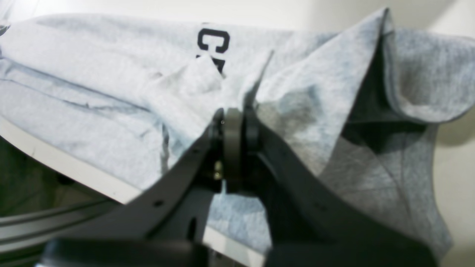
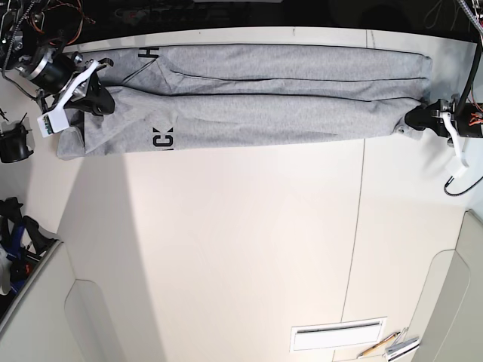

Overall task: Fold the T-shirt properly
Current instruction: 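Grasp the ends of the folded strip with both grippers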

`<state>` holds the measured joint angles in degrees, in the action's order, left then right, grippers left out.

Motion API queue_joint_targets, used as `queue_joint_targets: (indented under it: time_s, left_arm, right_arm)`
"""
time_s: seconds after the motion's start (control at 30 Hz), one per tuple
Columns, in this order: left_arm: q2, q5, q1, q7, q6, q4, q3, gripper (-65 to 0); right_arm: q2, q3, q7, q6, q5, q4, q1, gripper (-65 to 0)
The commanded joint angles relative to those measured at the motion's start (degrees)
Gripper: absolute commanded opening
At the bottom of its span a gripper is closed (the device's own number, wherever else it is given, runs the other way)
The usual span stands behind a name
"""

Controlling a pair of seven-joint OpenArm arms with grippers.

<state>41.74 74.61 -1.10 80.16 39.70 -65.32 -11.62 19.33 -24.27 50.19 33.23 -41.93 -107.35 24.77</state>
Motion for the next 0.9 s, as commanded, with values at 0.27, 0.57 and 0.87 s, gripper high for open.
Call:
queue_joint_targets:
  time_s: [0.27, 0.57, 0.87]
  left_arm:
    - [1.5, 1.0, 0.7, -0.2, 0.3, -0.8, -0.4, -61.3]
    - [1.5, 1.0, 0.8, -0.2, 0.3, -0.8, -0.4, -32.1]
    - [3.7, 6.4, 0.8, -0.2, 0.3, -0.8, -1.2, -30.1]
  right_arm:
    - [0.6, -0.5, -0.6, 0.1, -0.5, 0.8, -0.2, -65.0]
    - [0.6, -0.5, -0.6, -0.1, 0.8, 1.0, -0.2, -43.5]
    - [0.6, -1.2, -0.4, 0.0, -1.2, 0.2, -0.2, -40.8]
